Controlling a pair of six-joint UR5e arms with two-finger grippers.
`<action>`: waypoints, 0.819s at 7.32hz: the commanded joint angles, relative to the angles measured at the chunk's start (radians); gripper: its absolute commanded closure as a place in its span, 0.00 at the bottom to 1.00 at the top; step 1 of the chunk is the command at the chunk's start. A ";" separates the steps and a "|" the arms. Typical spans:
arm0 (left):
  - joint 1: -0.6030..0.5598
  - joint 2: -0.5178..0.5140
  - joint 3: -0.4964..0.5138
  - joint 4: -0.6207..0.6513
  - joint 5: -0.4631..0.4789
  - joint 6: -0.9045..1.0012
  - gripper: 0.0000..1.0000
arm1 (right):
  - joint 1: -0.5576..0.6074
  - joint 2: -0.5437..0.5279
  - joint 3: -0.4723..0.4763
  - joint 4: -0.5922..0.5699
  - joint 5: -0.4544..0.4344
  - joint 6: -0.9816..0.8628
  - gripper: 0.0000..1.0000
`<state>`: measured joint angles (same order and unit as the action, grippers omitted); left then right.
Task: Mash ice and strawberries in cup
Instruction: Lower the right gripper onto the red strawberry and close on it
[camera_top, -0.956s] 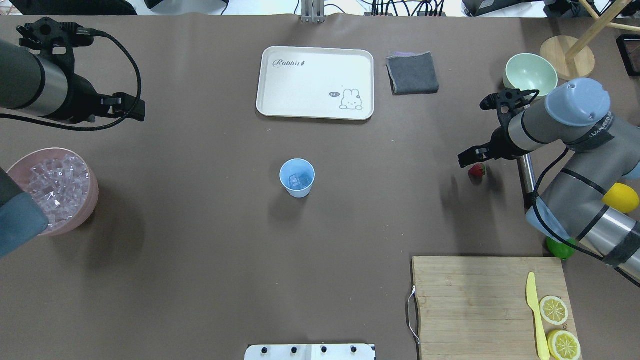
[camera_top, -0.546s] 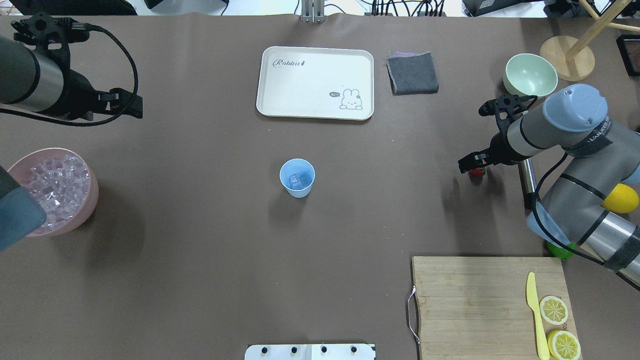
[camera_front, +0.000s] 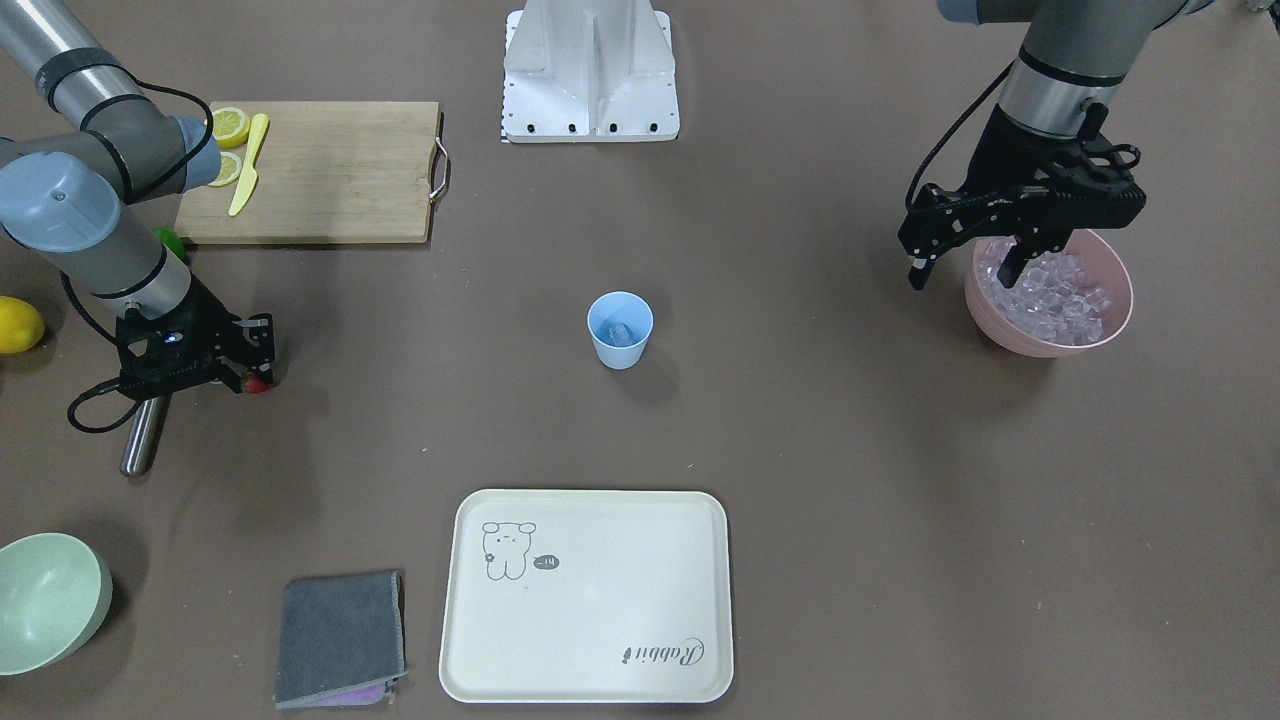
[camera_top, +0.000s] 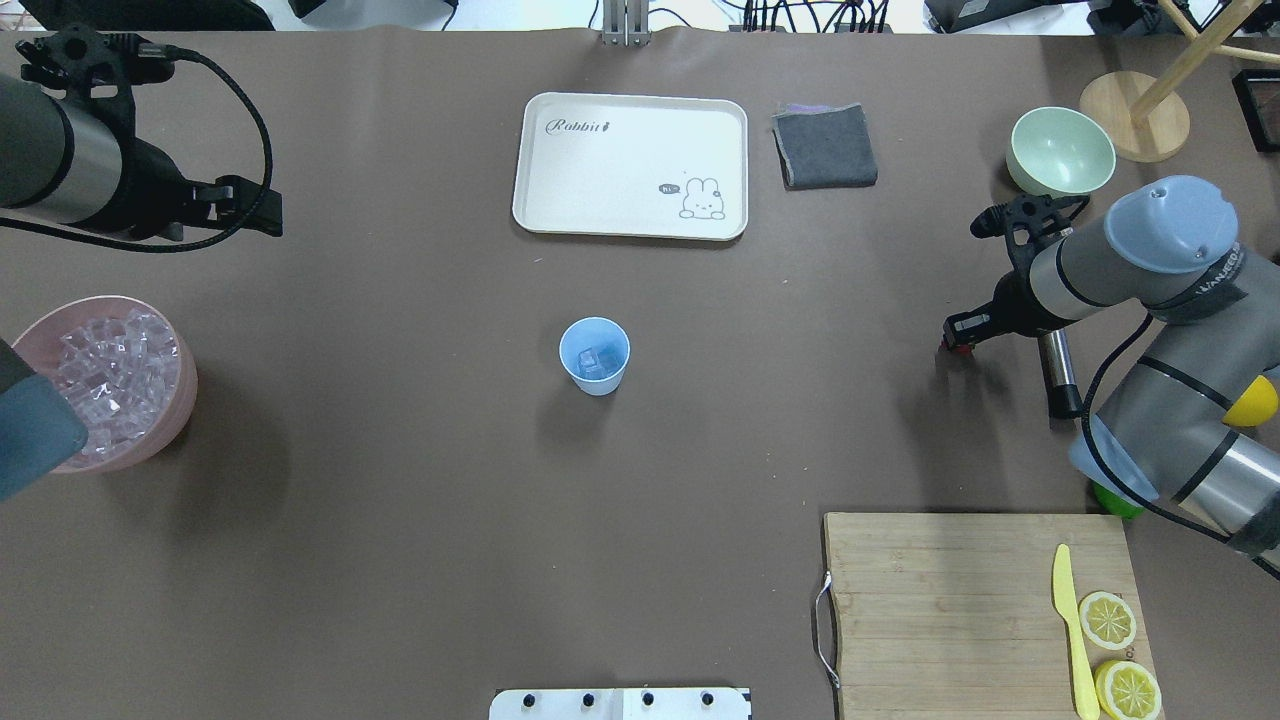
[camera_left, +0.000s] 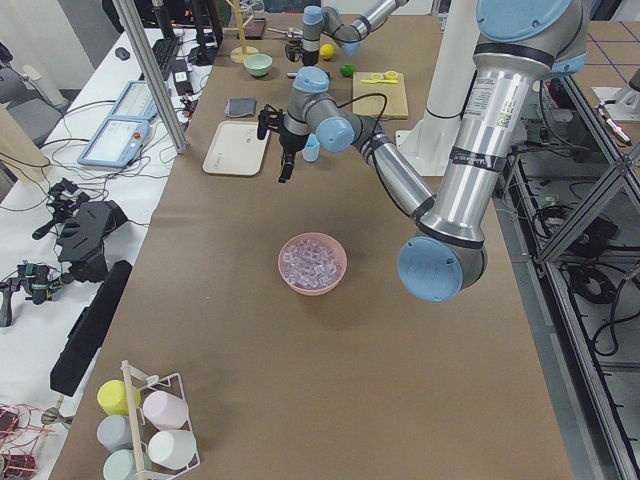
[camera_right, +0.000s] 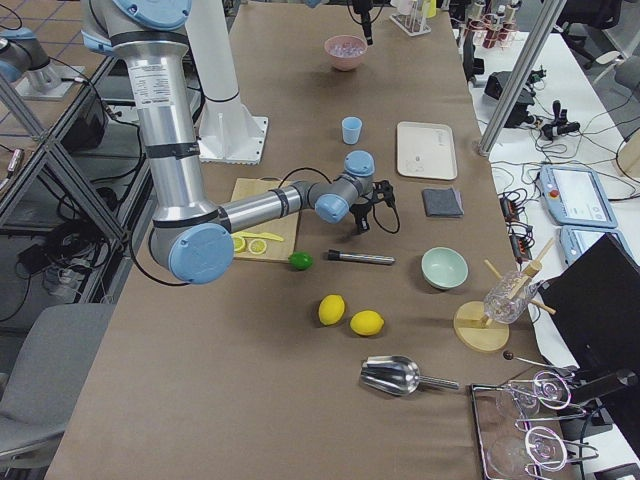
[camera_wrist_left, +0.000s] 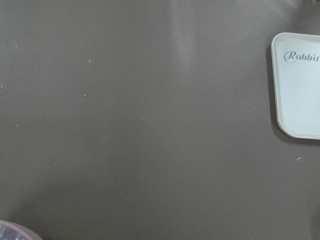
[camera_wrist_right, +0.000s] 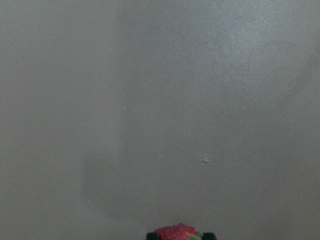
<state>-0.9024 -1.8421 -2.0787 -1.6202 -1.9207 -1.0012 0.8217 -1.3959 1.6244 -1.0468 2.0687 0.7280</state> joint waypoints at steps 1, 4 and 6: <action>-0.004 0.004 -0.001 -0.001 0.000 0.001 0.02 | 0.031 0.011 0.034 -0.007 0.008 0.001 1.00; -0.015 0.026 0.002 -0.001 0.000 0.001 0.02 | 0.044 0.136 0.083 0.002 -0.001 0.099 1.00; -0.073 0.105 -0.012 -0.006 -0.003 0.006 0.02 | -0.043 0.291 0.083 0.004 -0.057 0.207 1.00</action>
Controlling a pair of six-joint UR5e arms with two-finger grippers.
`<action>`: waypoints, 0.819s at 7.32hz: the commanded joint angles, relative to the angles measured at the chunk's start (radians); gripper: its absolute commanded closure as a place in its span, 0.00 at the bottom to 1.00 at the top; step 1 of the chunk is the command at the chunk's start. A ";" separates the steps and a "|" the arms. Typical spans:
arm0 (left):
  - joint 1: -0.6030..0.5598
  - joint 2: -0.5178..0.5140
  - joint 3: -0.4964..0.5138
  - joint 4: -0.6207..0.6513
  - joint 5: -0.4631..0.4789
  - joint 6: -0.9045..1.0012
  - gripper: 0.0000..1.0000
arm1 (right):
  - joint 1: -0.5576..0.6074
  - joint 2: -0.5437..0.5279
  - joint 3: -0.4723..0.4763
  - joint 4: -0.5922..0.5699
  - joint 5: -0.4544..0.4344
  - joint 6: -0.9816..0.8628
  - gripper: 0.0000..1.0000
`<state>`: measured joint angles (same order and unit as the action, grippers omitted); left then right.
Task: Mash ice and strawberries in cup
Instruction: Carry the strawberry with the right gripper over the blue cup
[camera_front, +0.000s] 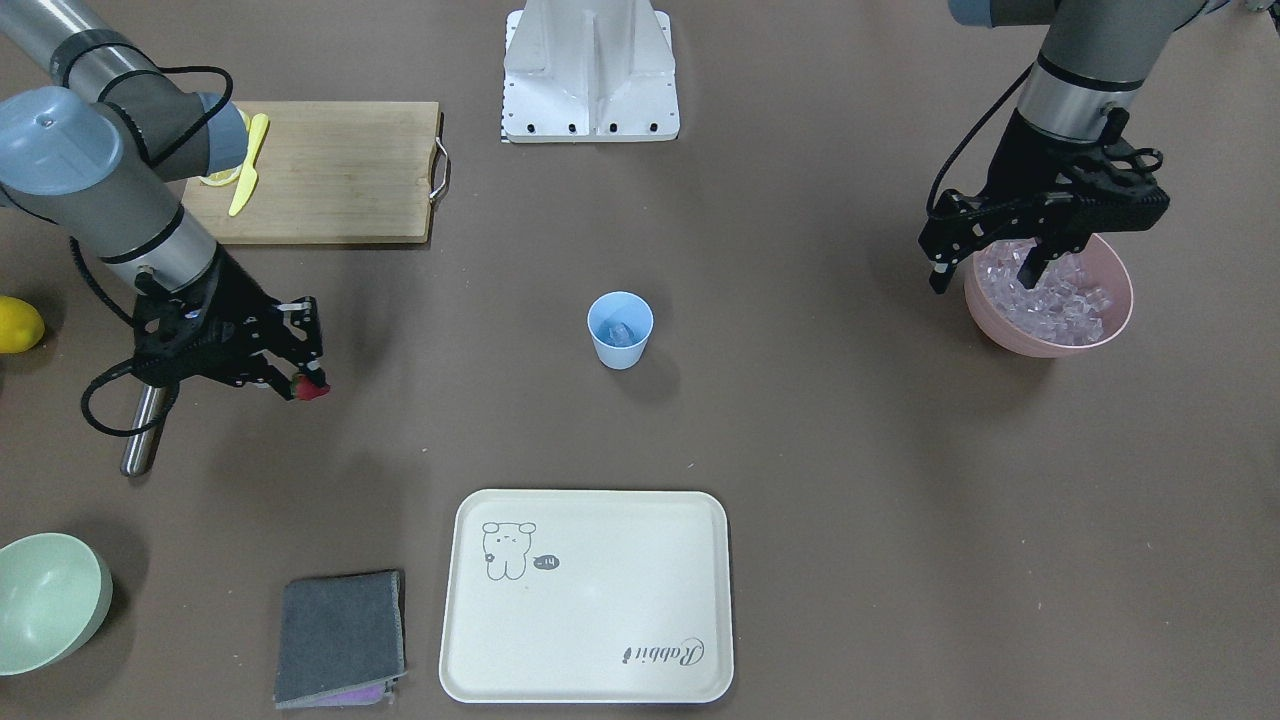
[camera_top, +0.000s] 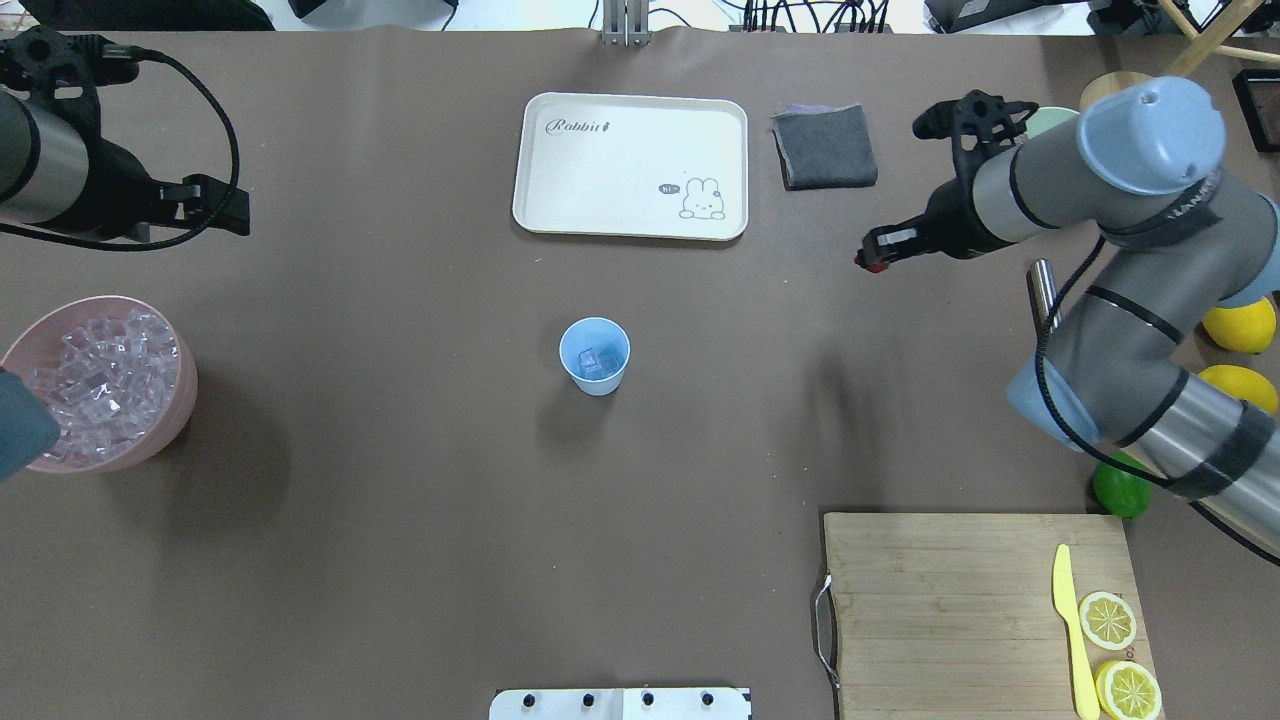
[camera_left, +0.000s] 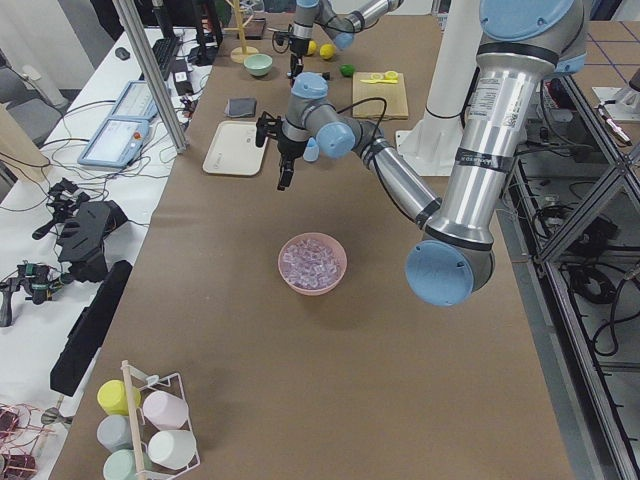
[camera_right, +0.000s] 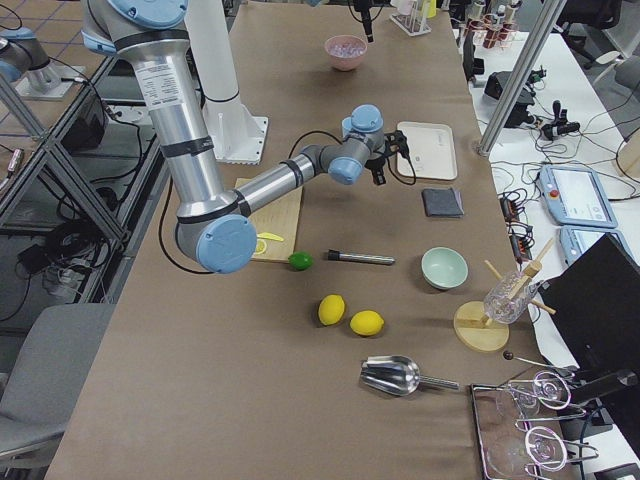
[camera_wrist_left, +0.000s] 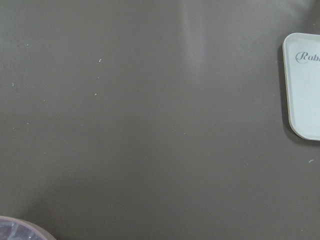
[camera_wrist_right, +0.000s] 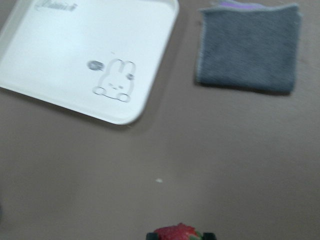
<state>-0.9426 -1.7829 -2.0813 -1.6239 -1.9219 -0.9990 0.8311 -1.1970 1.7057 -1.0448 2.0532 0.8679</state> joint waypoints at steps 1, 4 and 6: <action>-0.060 0.078 -0.020 -0.004 -0.008 0.005 0.02 | -0.134 0.173 -0.003 0.002 -0.138 0.118 1.00; -0.126 0.160 -0.049 -0.007 -0.051 0.010 0.02 | -0.262 0.302 -0.009 0.002 -0.298 0.175 1.00; -0.128 0.186 -0.059 -0.007 -0.060 0.010 0.02 | -0.325 0.342 -0.050 0.002 -0.368 0.177 1.00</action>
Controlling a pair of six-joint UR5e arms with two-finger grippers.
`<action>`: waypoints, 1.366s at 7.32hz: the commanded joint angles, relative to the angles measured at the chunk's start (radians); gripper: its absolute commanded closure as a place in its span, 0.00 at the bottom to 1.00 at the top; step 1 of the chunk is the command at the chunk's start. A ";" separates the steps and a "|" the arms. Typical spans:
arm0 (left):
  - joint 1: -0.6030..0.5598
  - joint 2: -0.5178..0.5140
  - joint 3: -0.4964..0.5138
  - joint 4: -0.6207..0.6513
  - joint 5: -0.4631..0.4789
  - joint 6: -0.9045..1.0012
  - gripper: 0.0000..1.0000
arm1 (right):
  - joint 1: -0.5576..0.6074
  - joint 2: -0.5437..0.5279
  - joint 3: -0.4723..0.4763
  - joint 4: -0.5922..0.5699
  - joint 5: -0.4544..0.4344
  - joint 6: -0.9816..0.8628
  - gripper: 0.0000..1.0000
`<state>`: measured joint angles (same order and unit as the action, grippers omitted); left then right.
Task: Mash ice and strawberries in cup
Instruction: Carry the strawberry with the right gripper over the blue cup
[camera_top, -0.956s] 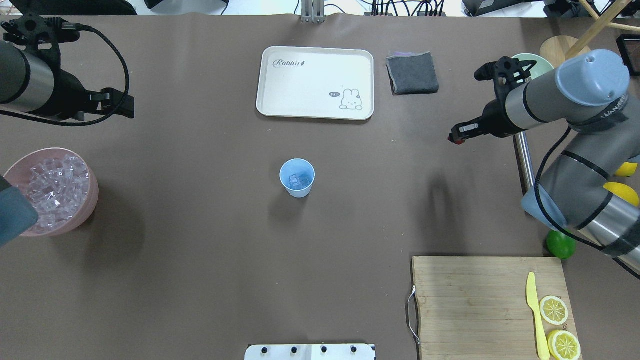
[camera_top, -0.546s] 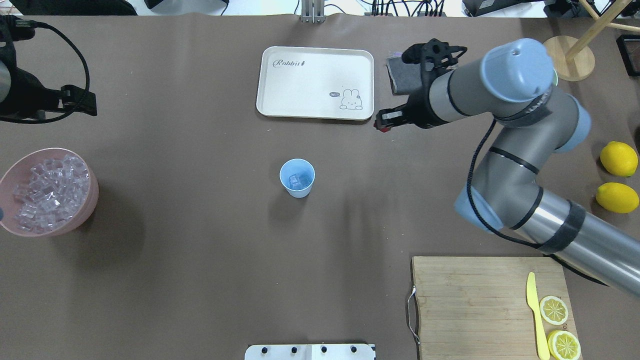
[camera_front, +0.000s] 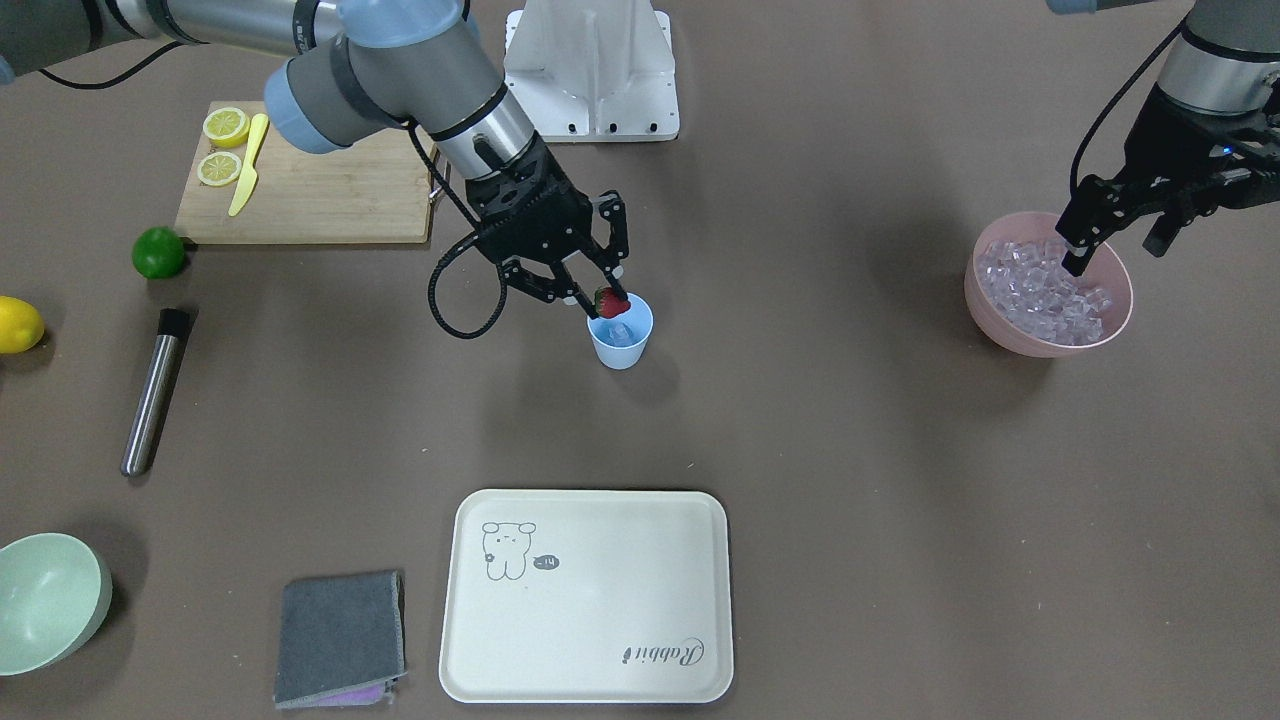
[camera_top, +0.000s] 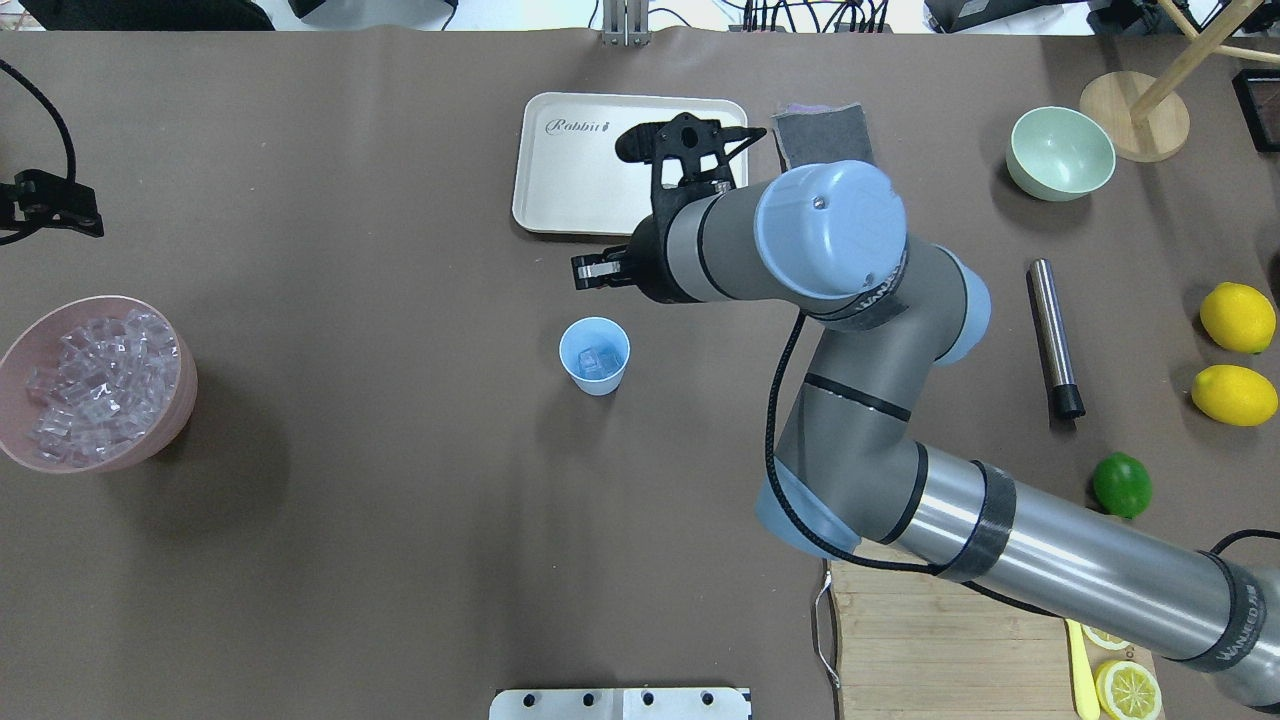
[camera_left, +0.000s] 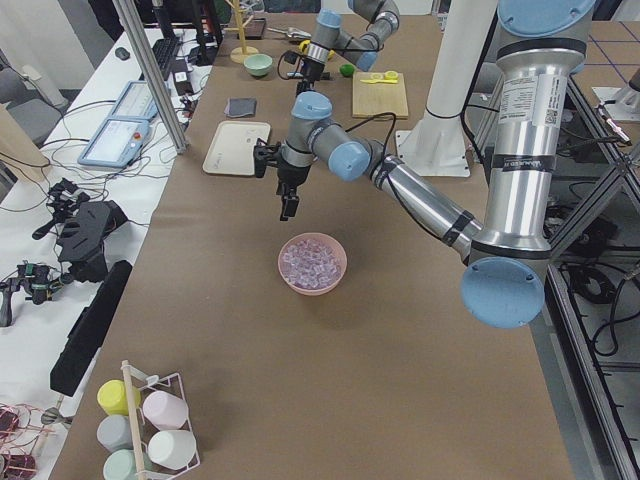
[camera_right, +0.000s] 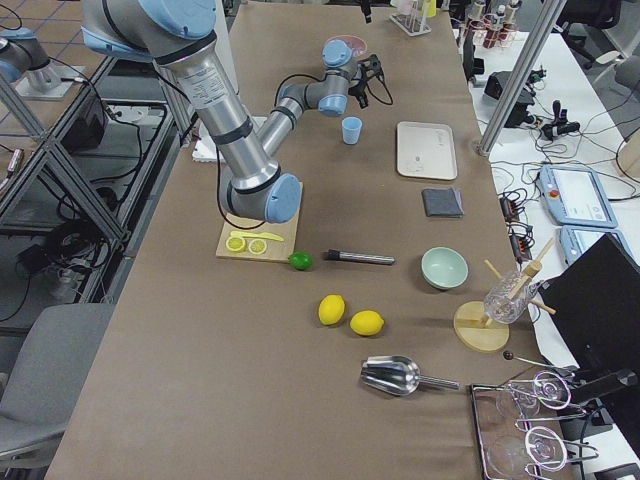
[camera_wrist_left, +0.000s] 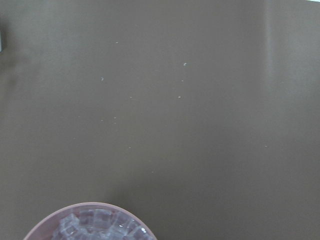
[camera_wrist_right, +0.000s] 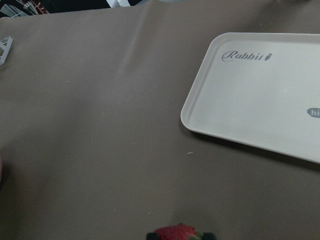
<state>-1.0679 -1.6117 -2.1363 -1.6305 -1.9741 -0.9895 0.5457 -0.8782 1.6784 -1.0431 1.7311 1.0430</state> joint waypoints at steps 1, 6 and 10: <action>-0.003 0.015 -0.004 -0.002 -0.009 0.000 0.02 | -0.079 0.019 -0.037 0.000 -0.077 0.000 1.00; -0.001 0.003 -0.001 -0.002 -0.011 0.000 0.02 | -0.102 -0.041 -0.058 -0.002 -0.097 -0.008 1.00; -0.001 0.001 0.003 -0.002 -0.011 0.002 0.02 | -0.122 -0.033 -0.068 0.000 -0.142 0.014 0.00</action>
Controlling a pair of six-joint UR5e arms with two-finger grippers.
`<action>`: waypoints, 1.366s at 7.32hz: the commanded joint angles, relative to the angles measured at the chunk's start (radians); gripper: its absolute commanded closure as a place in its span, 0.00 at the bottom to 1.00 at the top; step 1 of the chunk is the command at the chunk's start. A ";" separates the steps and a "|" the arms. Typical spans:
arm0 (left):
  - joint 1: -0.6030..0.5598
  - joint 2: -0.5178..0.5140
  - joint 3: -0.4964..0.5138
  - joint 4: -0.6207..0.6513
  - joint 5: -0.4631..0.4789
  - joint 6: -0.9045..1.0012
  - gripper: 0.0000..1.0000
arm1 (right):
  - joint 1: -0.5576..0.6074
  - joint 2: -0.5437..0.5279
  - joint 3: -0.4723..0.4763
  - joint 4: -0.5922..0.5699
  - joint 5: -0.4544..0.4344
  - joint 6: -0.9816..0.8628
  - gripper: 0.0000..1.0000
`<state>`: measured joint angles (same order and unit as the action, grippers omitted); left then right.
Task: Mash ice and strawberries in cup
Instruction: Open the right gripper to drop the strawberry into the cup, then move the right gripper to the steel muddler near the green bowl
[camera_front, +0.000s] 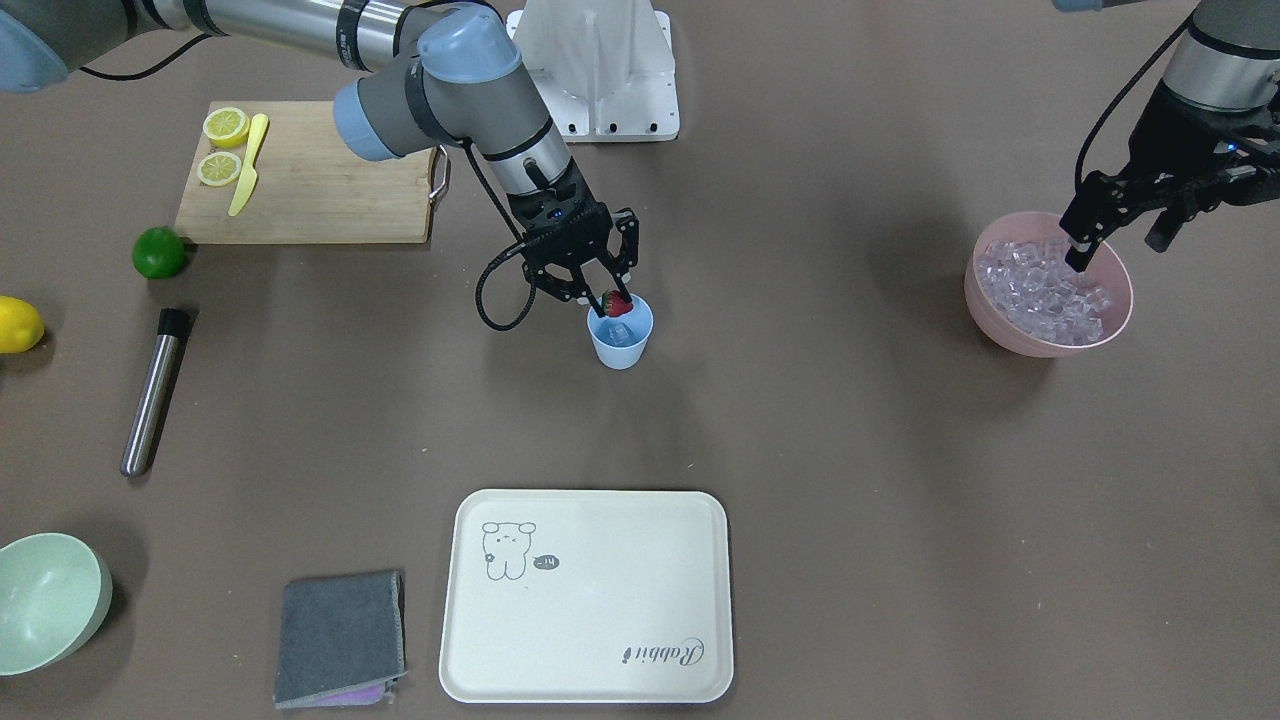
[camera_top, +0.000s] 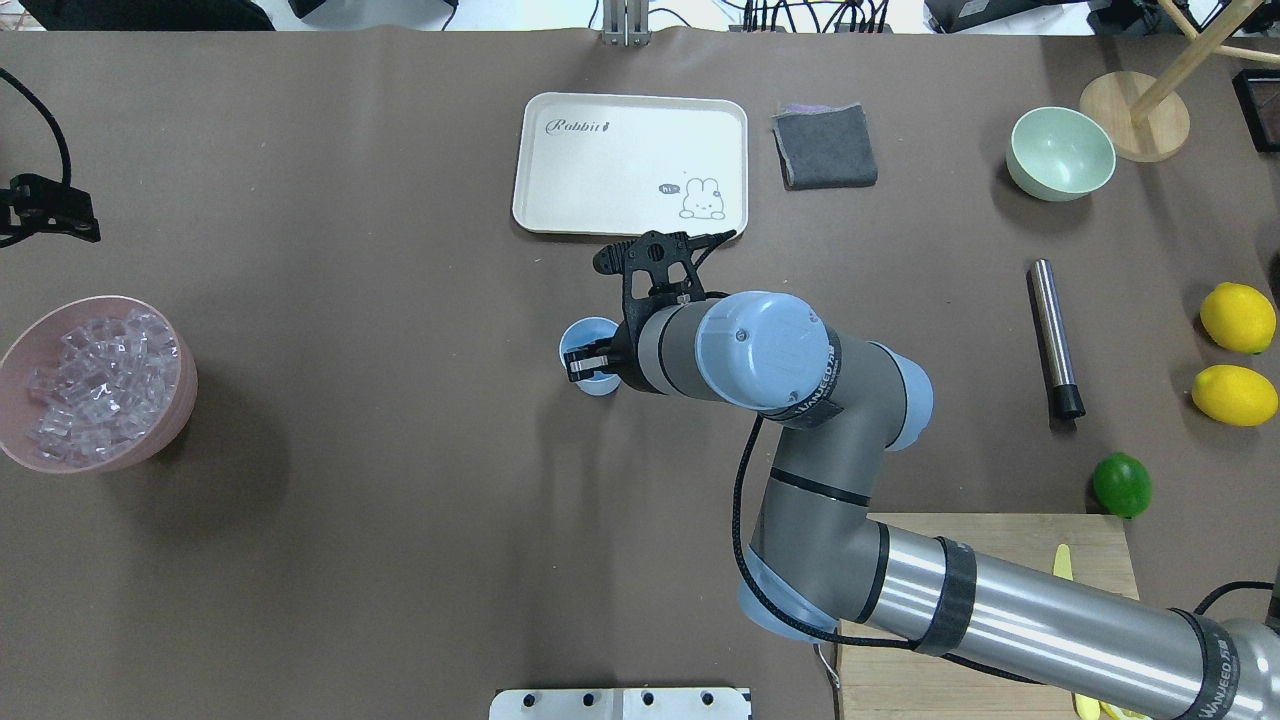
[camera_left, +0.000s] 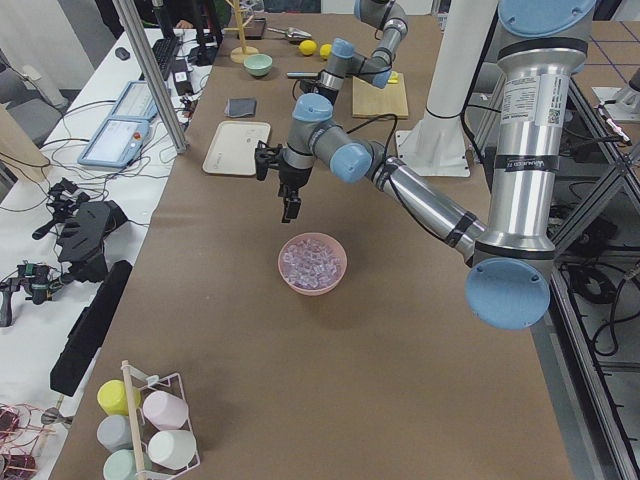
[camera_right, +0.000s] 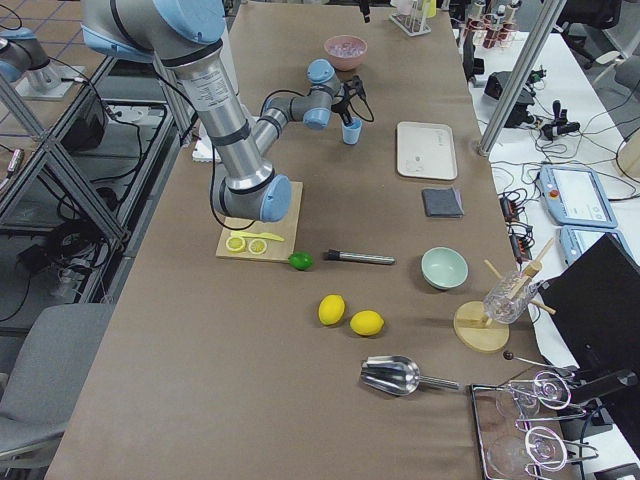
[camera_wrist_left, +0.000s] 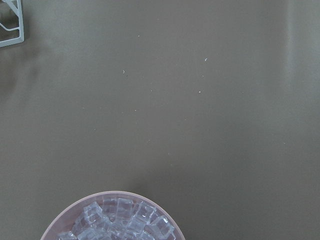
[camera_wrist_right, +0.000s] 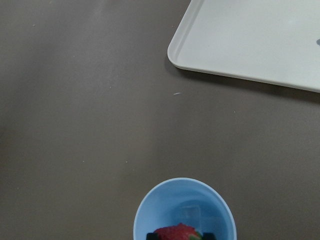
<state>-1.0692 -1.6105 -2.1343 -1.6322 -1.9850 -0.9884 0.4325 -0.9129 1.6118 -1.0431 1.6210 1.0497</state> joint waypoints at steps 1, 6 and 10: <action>0.000 -0.002 -0.001 0.000 0.002 0.001 0.02 | -0.006 0.009 0.003 -0.008 -0.036 0.032 0.00; 0.002 -0.032 0.001 -0.002 0.000 0.034 0.02 | 0.266 -0.004 0.175 -0.459 0.287 0.035 0.00; 0.006 -0.046 0.024 -0.028 0.002 0.144 0.02 | 0.521 -0.274 0.207 -0.627 0.439 -0.352 0.00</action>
<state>-1.0646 -1.6542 -2.1164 -1.6516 -1.9843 -0.8857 0.8848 -1.0853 1.8163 -1.6517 2.0106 0.8463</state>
